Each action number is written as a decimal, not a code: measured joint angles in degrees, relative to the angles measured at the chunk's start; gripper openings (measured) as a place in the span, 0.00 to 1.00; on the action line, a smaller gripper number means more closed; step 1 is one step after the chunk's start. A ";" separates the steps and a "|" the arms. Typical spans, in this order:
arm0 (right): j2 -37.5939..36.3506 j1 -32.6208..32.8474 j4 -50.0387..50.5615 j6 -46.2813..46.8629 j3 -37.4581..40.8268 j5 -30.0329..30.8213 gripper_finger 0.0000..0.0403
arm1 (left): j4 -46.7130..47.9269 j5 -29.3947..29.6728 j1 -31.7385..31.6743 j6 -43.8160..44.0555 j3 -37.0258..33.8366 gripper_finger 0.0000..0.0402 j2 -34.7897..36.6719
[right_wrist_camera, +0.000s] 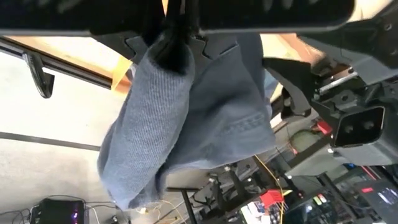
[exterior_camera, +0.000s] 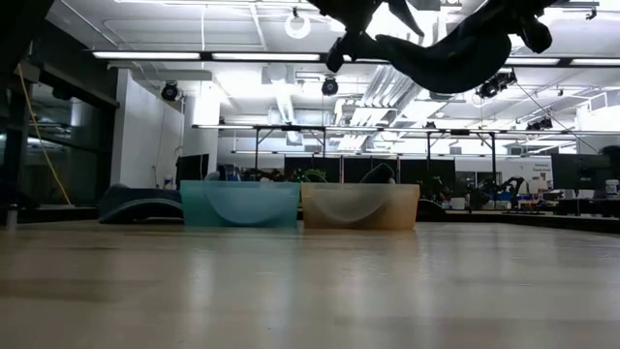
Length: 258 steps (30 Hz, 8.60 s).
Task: Pick & Place hat
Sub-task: Put the bottom blue cap into the green bin
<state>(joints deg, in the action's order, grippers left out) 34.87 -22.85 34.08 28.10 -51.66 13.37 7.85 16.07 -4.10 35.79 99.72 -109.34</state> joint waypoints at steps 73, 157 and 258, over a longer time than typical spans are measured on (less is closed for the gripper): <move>5.00 0.04 1.33 -2.93 -0.02 -8.62 0.05 | -3.08 5.59 -0.02 5.05 -0.09 0.56 0.09; -4.39 -0.02 1.20 -7.76 -0.01 -1.80 0.62 | 10.65 -0.75 -3.50 15.89 -0.04 0.01 0.04; -6.82 0.00 16.64 -6.10 -0.02 -5.38 0.62 | 42.26 -22.18 -35.74 12.43 -20.52 0.01 17.79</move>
<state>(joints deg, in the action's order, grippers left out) 28.05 -22.85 50.72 22.00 -51.68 7.99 50.12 -6.12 -39.84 48.21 79.20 -91.55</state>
